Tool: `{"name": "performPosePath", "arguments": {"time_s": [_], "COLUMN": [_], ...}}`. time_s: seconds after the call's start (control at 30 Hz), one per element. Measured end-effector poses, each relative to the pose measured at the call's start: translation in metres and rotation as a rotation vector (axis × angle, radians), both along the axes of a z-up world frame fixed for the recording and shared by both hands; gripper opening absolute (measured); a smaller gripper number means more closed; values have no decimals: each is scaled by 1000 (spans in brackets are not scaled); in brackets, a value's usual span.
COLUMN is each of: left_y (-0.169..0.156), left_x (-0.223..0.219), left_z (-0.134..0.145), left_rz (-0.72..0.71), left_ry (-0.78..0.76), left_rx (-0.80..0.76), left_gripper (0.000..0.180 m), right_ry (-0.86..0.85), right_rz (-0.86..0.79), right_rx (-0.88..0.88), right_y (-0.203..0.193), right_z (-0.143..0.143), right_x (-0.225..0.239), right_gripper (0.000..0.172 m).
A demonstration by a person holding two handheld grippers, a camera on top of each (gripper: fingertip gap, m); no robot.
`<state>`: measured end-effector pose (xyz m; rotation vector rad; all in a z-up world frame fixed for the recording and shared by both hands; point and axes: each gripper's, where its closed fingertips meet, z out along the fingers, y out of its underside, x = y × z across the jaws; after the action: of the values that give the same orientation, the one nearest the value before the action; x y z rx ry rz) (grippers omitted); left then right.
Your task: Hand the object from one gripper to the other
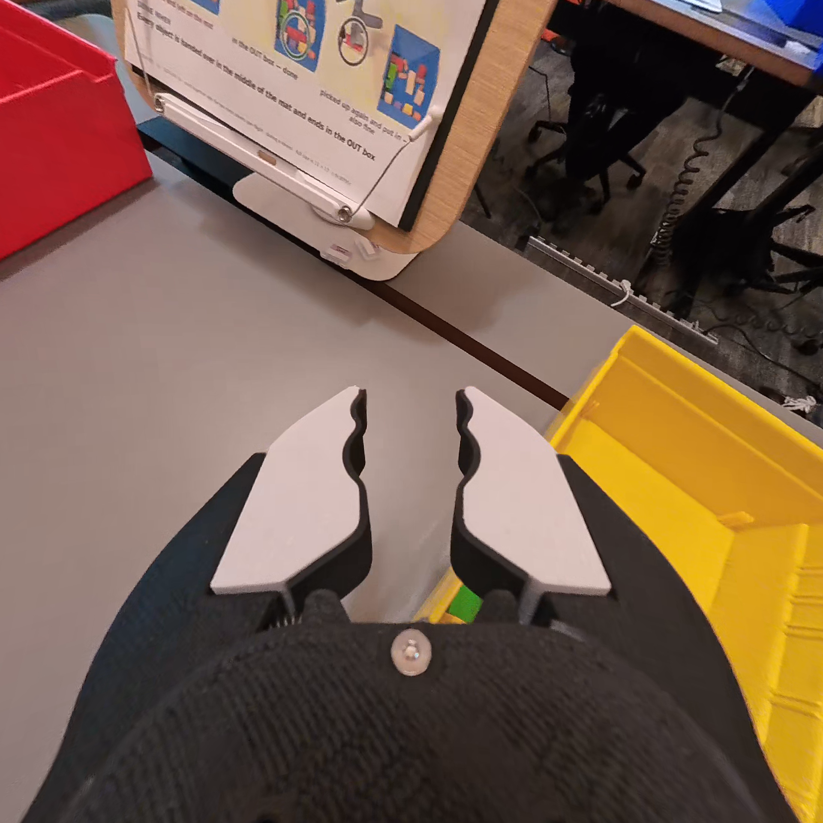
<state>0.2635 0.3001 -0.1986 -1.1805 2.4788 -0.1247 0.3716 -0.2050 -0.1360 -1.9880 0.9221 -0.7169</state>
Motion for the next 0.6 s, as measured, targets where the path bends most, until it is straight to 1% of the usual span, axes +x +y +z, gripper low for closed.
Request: {"name": "performPosePath", "arguments": {"time_s": [0.03, 0.1, 0.17, 0.2, 0.27, 0.33, 0.37, 0.43, 0.5, 0.6], "left_y": [9, 22, 34, 37, 38, 37, 40, 51, 60, 62], "left_x": [-3, -6, -3, -3, -6, -10, -13, -13, -13, -14], "left_z": [-6, -12, -15, -18, -29, -41, -45, -50, -53, -63], "left_rz": [-54, -170, -317, -389, -480, -497, -496, -522, -558, -581], "left_ry": [53, 161, 231, 279, 377, 465, 513, 566, 617, 666], "left_rx": [52, 169, 315, 361, 390, 374, 381, 460, 529, 538], "left_gripper": [42, 48, 58, 60, 62, 67, 67, 66, 64, 54], "right_ry": [2, 4, 9, 11, 19, 20, 25, 31, 25, 30], "right_rz": [6, 13, 27, 30, 36, 46, 53, 54, 48, 44], "right_rx": [-5, -15, -25, -26, -26, -16, -10, -8, -5, 11], "right_y": [2, 4, 6, 7, 8, 10, 11, 10, 7, 5], "right_z": [-1, -2, -3, -4, -5, -5, -5, -5, -4, -4], "right_x": [0, -1, -3, -3, -3, -4, -5, -6, -5, -5], "right_gripper": [39, 39, 40, 40, 40, 40, 40, 40, 40, 40]}}
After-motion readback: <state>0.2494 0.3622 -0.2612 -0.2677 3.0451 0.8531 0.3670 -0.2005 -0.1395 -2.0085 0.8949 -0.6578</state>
